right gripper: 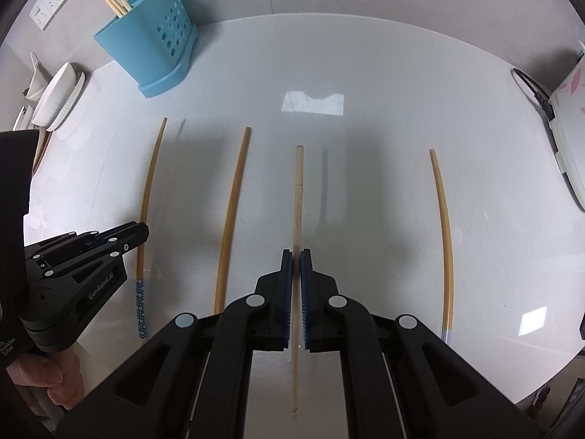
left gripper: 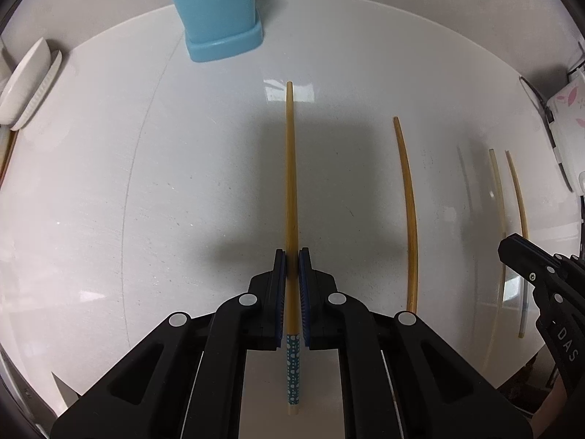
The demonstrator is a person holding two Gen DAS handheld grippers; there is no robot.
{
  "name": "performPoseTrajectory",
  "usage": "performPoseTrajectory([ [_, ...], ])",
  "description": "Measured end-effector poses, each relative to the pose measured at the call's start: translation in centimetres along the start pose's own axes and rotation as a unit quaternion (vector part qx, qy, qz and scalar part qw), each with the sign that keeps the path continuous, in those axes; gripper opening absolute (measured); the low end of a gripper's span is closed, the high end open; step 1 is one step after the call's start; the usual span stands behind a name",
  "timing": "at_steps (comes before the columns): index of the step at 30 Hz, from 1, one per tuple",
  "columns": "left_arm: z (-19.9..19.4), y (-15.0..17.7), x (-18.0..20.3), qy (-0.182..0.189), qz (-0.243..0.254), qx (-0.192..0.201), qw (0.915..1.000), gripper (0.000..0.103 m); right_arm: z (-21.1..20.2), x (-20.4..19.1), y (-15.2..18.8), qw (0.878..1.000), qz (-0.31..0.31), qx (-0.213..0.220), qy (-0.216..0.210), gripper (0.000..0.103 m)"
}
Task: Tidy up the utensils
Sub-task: 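Grasp a blue-patterned chopstick with the left tool while the right tool grasps a plain wooden chopstick, then lift both held chopsticks and carry them to the blue utensil holder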
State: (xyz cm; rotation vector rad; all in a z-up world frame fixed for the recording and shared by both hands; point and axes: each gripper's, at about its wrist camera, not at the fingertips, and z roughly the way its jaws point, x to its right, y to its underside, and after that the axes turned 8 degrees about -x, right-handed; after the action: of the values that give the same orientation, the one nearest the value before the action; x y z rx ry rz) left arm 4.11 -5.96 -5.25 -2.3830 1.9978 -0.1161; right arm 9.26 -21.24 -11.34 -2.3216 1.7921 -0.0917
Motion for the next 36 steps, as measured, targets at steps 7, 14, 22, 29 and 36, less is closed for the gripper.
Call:
performPoseTrajectory([
  [7, -2.1, 0.0, -0.4, 0.003, -0.014, 0.023, 0.9996, 0.007, -1.0, -0.9, -0.9, 1.000, -0.012, 0.019, -0.005, 0.004],
  [14, -4.5, 0.2, -1.2, 0.003, -0.027, 0.049, 0.9984, 0.007, -2.4, -2.2, -1.9, 0.999, -0.027, 0.038, -0.012, 0.004],
  [22, -6.9, -0.2, -2.7, 0.003, -0.043, 0.080, 0.9958, 0.007, -4.0, -4.0, -3.5, 0.997, -0.045, 0.066, -0.018, 0.004],
  [29, -9.1, -1.0, -4.2, 0.005, -0.055, 0.106, 0.9929, 0.007, -5.9, -5.3, -5.1, 0.993, -0.060, 0.101, -0.029, 0.004],
  [36, -11.2, -2.4, -5.7, 0.007, -0.068, 0.130, 0.9892, 0.007, -7.9, -5.9, -6.9, 0.988, -0.067, 0.135, -0.037, 0.004],
])
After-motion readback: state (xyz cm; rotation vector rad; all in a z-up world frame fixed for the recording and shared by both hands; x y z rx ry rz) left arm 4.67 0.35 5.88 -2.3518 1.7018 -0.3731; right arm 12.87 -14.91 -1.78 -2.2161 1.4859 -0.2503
